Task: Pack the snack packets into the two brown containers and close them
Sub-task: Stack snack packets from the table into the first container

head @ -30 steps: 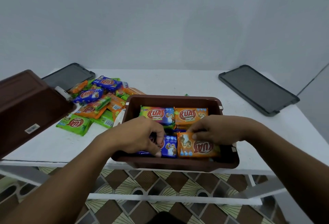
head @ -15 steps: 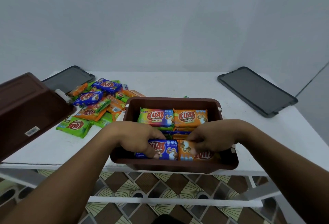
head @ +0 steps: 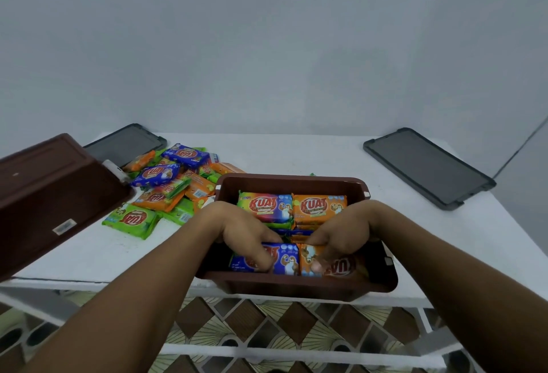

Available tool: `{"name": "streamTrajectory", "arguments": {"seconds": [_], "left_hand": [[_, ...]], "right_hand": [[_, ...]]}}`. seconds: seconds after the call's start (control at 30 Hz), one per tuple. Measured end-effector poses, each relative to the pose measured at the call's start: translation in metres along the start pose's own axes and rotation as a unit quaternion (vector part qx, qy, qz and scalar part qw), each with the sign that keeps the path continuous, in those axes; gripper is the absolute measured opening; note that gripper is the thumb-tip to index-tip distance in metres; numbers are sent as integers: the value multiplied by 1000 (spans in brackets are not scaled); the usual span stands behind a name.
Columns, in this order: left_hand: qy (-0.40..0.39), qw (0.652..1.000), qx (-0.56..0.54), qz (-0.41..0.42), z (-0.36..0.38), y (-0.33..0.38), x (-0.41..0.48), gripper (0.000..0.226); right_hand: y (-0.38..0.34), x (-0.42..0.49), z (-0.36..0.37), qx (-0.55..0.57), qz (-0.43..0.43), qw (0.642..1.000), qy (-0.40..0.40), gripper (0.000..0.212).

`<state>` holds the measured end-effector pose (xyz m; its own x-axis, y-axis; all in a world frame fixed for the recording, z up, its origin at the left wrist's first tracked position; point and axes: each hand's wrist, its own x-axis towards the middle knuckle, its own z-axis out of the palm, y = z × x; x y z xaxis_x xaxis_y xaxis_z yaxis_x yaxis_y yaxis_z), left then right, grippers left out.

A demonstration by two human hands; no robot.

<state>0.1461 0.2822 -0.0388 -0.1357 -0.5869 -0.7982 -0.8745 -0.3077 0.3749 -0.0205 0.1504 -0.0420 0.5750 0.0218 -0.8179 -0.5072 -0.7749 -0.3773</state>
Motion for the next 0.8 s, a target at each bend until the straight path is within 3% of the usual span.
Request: {"name": "streamTrajectory", "arguments": {"seconds": [0.3,0.5,0.6,0.67,0.8], "left_hand": [[-8,1000,-10,-10,-2,0,4,52],[31,999,10,-5,-2,2,-7,58],[131,991,-31,10,-3,-2,-34,65],[229,968,-94,35,0,-9,-56,50],[448,851,-246,122,13,-20,-72,7]], "right_hand": [[5,5,-3,24,-5,1000,-5,40],[5,-3,1,51,-30,996,68,59],[7,-25,3,87,-55,979,175,56],[12,-44,9,170,-100,946,257,42],[24,-64,25,295,-149,836,438,14]]}}
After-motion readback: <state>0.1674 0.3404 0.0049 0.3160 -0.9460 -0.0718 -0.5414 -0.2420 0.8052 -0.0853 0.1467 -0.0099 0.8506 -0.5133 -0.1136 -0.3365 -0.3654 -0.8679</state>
